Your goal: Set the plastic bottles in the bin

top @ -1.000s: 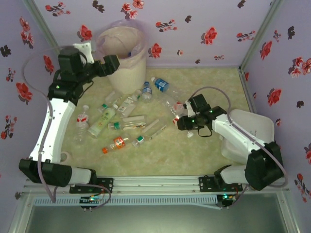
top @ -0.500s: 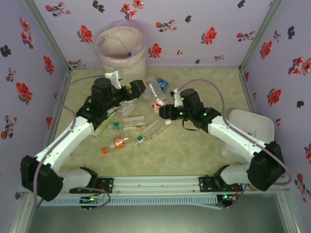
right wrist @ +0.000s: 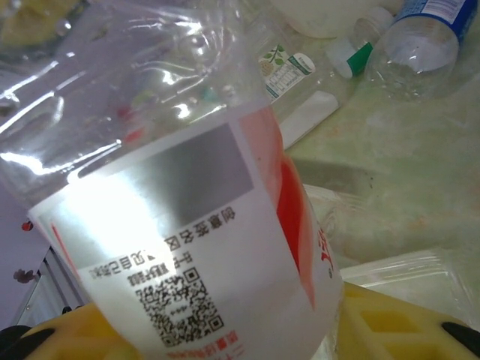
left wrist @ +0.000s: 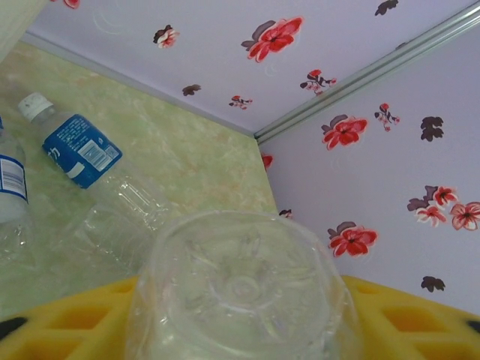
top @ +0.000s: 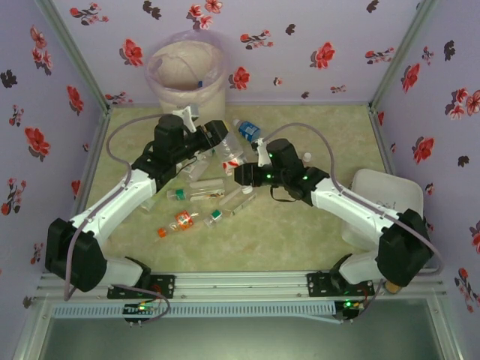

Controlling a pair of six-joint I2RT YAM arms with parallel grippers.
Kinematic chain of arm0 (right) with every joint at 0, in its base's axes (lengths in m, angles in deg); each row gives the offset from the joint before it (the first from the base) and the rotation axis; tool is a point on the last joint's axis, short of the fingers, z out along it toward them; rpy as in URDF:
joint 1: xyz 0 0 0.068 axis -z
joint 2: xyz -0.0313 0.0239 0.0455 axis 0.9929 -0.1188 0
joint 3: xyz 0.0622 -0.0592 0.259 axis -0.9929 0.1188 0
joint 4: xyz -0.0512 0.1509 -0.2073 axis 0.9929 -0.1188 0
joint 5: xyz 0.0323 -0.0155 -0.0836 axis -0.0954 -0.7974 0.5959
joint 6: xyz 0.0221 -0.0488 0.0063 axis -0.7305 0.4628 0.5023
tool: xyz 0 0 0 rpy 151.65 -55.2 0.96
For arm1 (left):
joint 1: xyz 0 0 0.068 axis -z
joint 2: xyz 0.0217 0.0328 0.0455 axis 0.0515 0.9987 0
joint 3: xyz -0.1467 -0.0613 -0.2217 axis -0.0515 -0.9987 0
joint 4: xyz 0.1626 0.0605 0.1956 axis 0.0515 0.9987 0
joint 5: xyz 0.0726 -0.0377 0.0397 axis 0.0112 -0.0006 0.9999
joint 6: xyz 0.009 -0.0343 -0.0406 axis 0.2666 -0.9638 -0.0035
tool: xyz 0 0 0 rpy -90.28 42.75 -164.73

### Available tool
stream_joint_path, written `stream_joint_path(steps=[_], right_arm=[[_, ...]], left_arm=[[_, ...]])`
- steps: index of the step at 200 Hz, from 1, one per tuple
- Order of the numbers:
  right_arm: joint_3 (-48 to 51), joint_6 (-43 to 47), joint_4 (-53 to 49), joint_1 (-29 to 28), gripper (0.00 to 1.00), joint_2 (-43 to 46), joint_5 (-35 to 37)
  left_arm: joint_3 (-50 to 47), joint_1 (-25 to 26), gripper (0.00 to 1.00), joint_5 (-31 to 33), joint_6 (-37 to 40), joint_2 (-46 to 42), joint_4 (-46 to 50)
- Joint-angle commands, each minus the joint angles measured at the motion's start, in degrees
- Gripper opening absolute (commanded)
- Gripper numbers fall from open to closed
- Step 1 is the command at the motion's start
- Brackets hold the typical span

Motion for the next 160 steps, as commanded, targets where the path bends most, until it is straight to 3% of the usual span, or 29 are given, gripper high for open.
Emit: stream_joint_path(steps=[1,9,26,37,92,160], right_arm=[[-2.7,0.6,1.3,-0.4,0.43,-1.0,-0.4],[-3.2,0.4,1.4,-0.4,0.5,-1.3,-0.3],[-4.4,0.7,0.9,-0.3,0.76,-2.0,-0.6],[-4.9,2.1,-0.4,-0.2,0.86,-1.5,1.1],[-1.5,5.5,-7.3,2.9,0.86,4.3,11.4],[0.5,9.6,-20.5,3.1,0.8,9.5,23.6]], left_arm=[[5.0,-0.2,0.52,-0.5,2.1,0.7,1.9],[6.3,-0.8,0.51,-0.5,2.6,0.8,3.4],[9.9,-3.0,0.51,-2.0,3.5,1.2,5.1],[13.6,-5.4,0.5,-3.8,4.2,1.5,6.8],[37.5,-14.3,0.47,-5.0,8.3,8.3,13.2],[70.1,-22.3,0.37,2.9,13.9,31.4,18.2]])
